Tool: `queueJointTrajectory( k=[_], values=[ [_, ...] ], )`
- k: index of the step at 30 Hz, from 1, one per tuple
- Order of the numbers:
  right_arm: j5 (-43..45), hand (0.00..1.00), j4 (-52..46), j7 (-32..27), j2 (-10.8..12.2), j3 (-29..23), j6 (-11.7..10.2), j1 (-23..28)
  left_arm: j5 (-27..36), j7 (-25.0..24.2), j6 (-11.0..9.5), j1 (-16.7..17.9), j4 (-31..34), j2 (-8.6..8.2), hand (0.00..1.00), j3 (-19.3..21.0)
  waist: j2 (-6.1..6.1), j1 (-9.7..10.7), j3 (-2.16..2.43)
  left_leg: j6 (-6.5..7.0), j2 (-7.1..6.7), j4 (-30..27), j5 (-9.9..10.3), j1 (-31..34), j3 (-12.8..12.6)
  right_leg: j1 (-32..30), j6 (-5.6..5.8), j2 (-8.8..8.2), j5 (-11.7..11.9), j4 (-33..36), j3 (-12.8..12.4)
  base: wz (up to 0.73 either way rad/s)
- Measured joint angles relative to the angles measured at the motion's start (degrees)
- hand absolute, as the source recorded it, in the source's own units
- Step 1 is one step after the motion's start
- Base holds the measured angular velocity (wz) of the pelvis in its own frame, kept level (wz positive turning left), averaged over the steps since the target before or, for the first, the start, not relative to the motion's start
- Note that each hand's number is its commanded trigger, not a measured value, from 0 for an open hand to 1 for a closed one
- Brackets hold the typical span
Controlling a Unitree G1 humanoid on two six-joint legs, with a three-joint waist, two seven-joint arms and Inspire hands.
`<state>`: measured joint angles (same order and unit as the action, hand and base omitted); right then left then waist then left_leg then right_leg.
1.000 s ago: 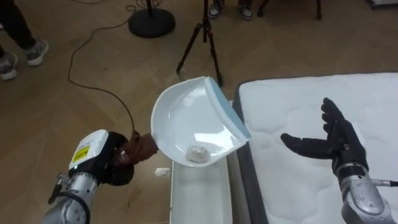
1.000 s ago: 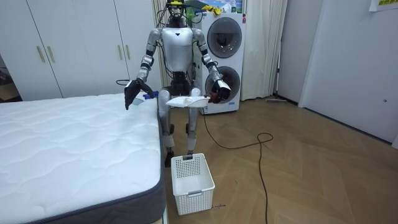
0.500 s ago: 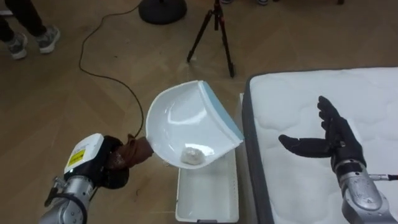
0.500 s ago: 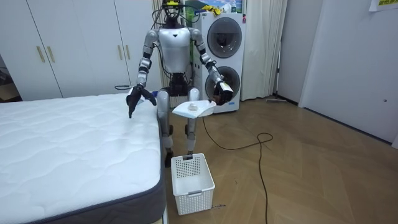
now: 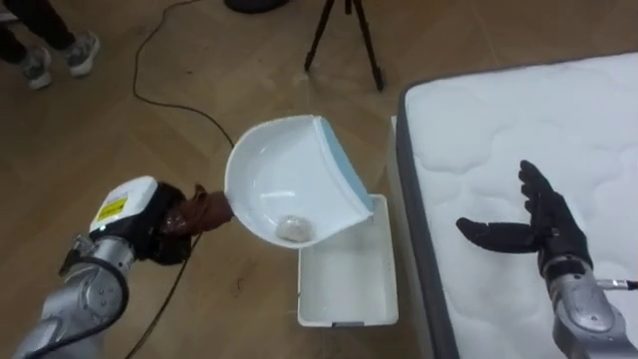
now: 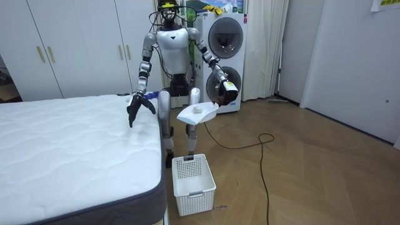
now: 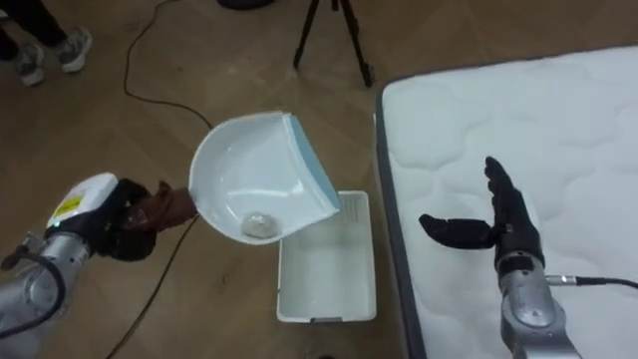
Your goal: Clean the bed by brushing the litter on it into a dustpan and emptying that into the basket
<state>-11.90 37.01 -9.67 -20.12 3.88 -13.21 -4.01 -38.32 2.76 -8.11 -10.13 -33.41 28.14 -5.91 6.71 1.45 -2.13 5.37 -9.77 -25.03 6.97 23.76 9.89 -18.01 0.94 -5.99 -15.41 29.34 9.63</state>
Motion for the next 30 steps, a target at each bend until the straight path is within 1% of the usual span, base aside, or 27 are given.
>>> queueJointTrajectory(
  k=[1,2,3,4,5,7,9,11,13,14,16,19,20,22,23,24,25,26,27,28,29,30],
  values=[
    [0.0,0.00,0.0,-0.3,0.0,0.6,0.0,0.0,-0.1,0.0,0.0,-0.5,-0.7,0.38,1.00,-0.1,0.59,0.1,-0.14,0.02,0.01,-0.4,0.0,0.8,-0.2,-0.8,0.00,-0.05,0.0,0.5,0.0,-0.06],
    [0.2,0.00,0.0,-0.5,0.1,0.8,0.0,0.0,-0.1,0.0,0.0,-0.6,-0.8,0.51,1.00,-0.1,0.97,0.3,-0.14,0.02,0.01,-0.6,0.0,1.3,-0.2,-1.2,0.00,-0.02,0.0,0.6,0.0,-0.04],
    [0.6,0.00,0.0,-1.2,0.3,1.3,0.0,-0.2,-0.1,0.0,0.0,-0.6,-1.0,0.78,1.00,-0.1,1.64,0.9,-0.18,0.05,0.00,-0.7,-0.1,2.1,-0.4,-2.1,0.01,-0.12,0.0,0.7,0.0,0.00],
    [0.7,0.00,0.1,-1.5,0.5,1.6,0.0,-0.6,-0.1,0.0,0.0,-0.6,-1.1,1.13,1.00,-0.3,2.15,1.4,-0.34,0.14,-0.02,-0.7,-0.3,2.9,-0.7,-3.1,0.02,-0.34,0.0,1.3,-0.1,-0.05],
    [0.9,0.00,0.1,-1.5,0.6,1.6,0.0,-0.8,-0.1,0.0,-0.1,-0.7,-1.3,1.50,1.00,-0.7,2.31,1.4,-0.42,0.18,-0.03,-0.7,-0.4,3.2,-1.0,-3.7,0.01,-0.64,0.0,1.6,-0.1,-0.16],
    [1.2,0.00,0.2,-1.6,0.7,1.7,0.0,-1.6,-0.1,-0.1,-0.2,-1.1,-2.7,2.31,1.00,-1.1,2.62,1.5,-0.39,0.36,-0.04,-0.7,-0.6,4.8,-2.5,-6.3,0.06,-1.26,-0.3,3.2,-0.4,-0.24],
    [1.1,0.00,0.3,-1.9,0.7,1.7,0.0,-2.0,-0.1,-0.5,0.1,-2.1,-3.6,2.45,1.00,-1.1,2.62,1.6,-0.41,0.51,-0.04,-0.7,-0.9,6.0,-3.5,-8.2,0.10,-1.87,-0.5,4.3,-0.3,-0.12],
    [1.1,0.00,0.8,-2.0,0.7,1.7,0.0,-2.2,-0.1,-1.0,0.2,-3.2,-4.3,2.48,1.00,-1.5,2.68,1.8,-0.43,0.58,-0.06,-0.8,-0.9,6.9,-4.0,-9.2,0.13,-2.05,-0.6,4.7,-0.4,-0.02],
    [1.6,0.00,1.6,-2.0,0.6,1.7,-0.1,-2.3,-0.4,-1.1,0.8,-4.4,-4.9,2.95,1.00,-3.5,2.93,2.7,-0.57,0.63,-0.05,-0.8,-0.9,7.5,-4.7,-9.8,0.34,-2.24,-0.7,5.1,-0.5,0.00],
    [2.2,0.00,1.8,-1.9,0.6,1.7,-0.3,-2.7,-0.8,-1.1,0.8,-4.5,-4.9,3.05,1.00,-3.6,3.00,2.9,-0.61,0.65,-0.10,-0.8,-0.9,7.7,-4.8,-10.2,0.42,-2.28,-0.8,5.3,-0.7,0.00],
    [3.5,0.00,2.9,-2.0,0.5,1.7,-1.3,-3.9,-1.5,-1.2,1.4,-4.9,-4.9,3.17,1.00,-4.6,3.54,3.6,-0.89,0.73,-0.12,-0.9,-0.9,8.7,-5.1,-11.4,0.47,-2.24,-0.8,5.6,-1.1,-0.05],
    [3.4,0.00,2.8,-2.8,0.5,1.9,-2.3,-4.1,-2.5,-1.2,2.1,-5.4,-4.9,3.52,1.00,-6.7,4.17,3.8,-0.93,0.77,-0.10,-0.9,-1.0,10.1,-5.2,-13.1,0.42,-2.28,-0.8,5.9,-1.3,0.00],
    [3.5,0.00,2.7,-3.0,0.5,2.2,-2.4,-4.2,-2.5,-1.3,2.2,-5.4,-4.9,3.87,1.00,-7.4,4.23,3.8,-0.91,0.78,-0.09,-0.9,-1.0,10.4,-5.4,-13.4,0.40,-2.24,-0.9,6.0,-1.6,-0.06],
    [5.4,0.00,2.6,-4.1,0.6,3.3,-2.7,-4.5,-3.4,-1.8,2.5,-5.4,-4.8,5.51,1.00,-9.0,4.58,4.3,-0.90,0.79,-0.05,-0.8,-1.0,11.1,-5.5,-14.5,0.35,-2.16,-1.0,6.3,-1.8,-0.02],
    [5.9,0.00,2.6,-4.2,0.6,3.5,-3.0,-4.6,-4.0,-1.9,2.6,-5.4,-4.8,6.02,1.00,-9.4,4.76,4.5,-0.91,0.79,-0.03,-0.8,-1.0,11.2,-5.5,-14.6,0.35,-2.13,-1.0,6.3,-1.8,0.00],
    [6.5,0.00,2.6,-4.5,0.6,3.8,-3.3,-4.6,-5.3,-2.2,2.8,-5.6,-4.8,7.02,1.00,-10.1,5.15,4.8,-0.88,0.80,-0.01,-0.8,-1.0,11.4,-5.5,-14.8,0.34,-2.10,-1.0,6.3,-1.9,0.00],
    [7.0,0.00,2.6,-4.7,0.5,3.9,-3.6,-4.6,-6.6,-2.3,3.0,-5.8,-4.8,7.61,1.00,-10.4,5.62,5.0,-0.88,0.80,-0.02,-0.7,-1.0,11.4,-5.6,-14.8,0.35,-2.12,-1.0,6.3,-2.1,0.00],
    [7.2,0.00,2.6,-4.9,0.5,3.9,-3.7,-4.6,-7.0,-2.3,3.1,-5.9,-4.8,7.96,1.00,-10.8,5.83,5.0,-0.87,0.80,-0.02,-0.6,-1.0,11.3,-5.7,-14.8,0.35,-2.11,-1.0,6.3,-2.4,-0.07],
    [7.6,0.00,2.6,-5.2,0.5,4.0,-3.7,-4.8,-7.4,-2.3,3.3,-6.0,-4.8,8.76,1.00,-11.6,6.15,5.0,-0.87,0.86,-0.01,-0.6,-1.0,10.9,-6.0,-14.7,0.35,-2.17,-1.0,6.4,-2.5,-0.11],
    [7.7,0.00,2.6,-5.2,0.5,4.0,-3.7,-4.8,-7.4,-2.3,3.9,-6.0,-4.8,9.27,1.00,-12.4,6.59,5.0,-0.79,0.93,-0.01,-0.3,-1.1,10.5,-6.3,-14.6,0.36,-2.25,-1.0,6.4,-2.6,-0.11],
    [7.7,0.00,2.5,-5.3,0.5,4.0,-3.7,-4.8,-7.4,-2.3,3.9,-6.0,-4.8,9.38,1.00,-12.4,6.83,5.1,-0.75,0.93,0.00,-0.2,-1.1,10.4,-6.4,-14.5,0.36,-2.29,-1.0,6.5,-2.7,-0.09],
    [7.8,0.00,2.3,-5.5,0.5,4.0,-3.7,-5.1,-7.4,-2.3,4.3,-6.0,-4.8,9.44,1.00,-12.5,7.30,5.3,-0.84,0.95,-0.01,0.1,-1.1,10.3,-6.6,-14.5,0.38,-2.64,-1.0,6.6,-3.1,-0.07]
  ],
)
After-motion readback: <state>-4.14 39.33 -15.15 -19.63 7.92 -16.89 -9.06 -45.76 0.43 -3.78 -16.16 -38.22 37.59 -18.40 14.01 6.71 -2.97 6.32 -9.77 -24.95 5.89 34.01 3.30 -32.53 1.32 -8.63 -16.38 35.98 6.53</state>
